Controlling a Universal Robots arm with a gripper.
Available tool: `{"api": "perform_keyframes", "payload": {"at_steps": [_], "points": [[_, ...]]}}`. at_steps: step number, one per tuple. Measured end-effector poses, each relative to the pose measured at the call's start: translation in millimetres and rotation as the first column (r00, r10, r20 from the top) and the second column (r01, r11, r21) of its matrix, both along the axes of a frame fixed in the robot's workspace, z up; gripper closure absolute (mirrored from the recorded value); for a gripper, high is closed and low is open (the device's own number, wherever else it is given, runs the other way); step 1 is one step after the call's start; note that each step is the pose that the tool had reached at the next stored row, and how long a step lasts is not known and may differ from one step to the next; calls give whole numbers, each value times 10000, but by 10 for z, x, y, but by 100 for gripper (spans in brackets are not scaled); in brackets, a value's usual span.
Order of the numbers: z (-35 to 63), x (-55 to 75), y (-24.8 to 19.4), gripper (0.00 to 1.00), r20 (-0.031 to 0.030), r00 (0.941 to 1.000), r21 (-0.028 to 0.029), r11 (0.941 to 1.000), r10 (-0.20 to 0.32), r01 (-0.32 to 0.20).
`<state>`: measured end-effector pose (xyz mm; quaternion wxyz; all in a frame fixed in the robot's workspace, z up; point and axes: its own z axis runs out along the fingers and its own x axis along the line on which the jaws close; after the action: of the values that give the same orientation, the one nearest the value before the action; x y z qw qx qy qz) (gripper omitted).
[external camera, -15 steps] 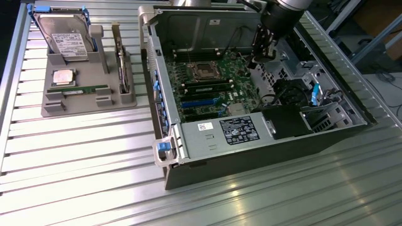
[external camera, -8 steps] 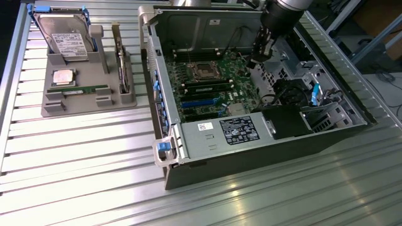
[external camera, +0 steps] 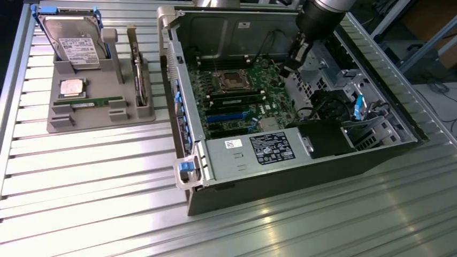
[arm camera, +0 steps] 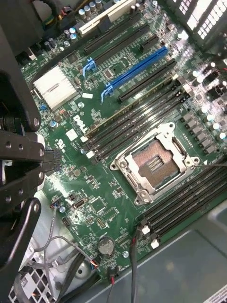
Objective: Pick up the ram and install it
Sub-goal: 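Press down the ram until it locks into place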
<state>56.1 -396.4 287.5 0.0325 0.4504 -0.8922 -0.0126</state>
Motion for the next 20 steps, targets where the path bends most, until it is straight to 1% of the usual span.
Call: {"api": "perform_keyframes", "payload": {"at_steps": [1, 4, 5, 8, 10, 12, 16, 17, 18, 20], "points": [[0, 0, 0, 89, 0, 9998, 0, 9998, -208, 208], [0, 0, 0, 89, 0, 9987, 1, 9987, -519, 519], [0, 0, 0, 89, 0, 9967, 0, 9967, -815, 815], [0, 0, 0, 89, 0, 9909, 1, 9909, -1349, 1349], [0, 0, 0, 89, 0, 9850, 0, 9850, -1723, 1723], [0, 0, 0, 89, 0, 9809, 1, 9809, -1947, 1947], [0, 0, 0, 89, 0, 9679, 0, 9679, -2514, 2514], [0, 0, 0, 89, 0, 9635, -1, 9635, -2676, 2676], [0, 0, 0, 89, 0, 9567, 0, 9567, -2912, 2912], [0, 0, 0, 89, 0, 9468, 1, 9468, -3217, 3217]]}}
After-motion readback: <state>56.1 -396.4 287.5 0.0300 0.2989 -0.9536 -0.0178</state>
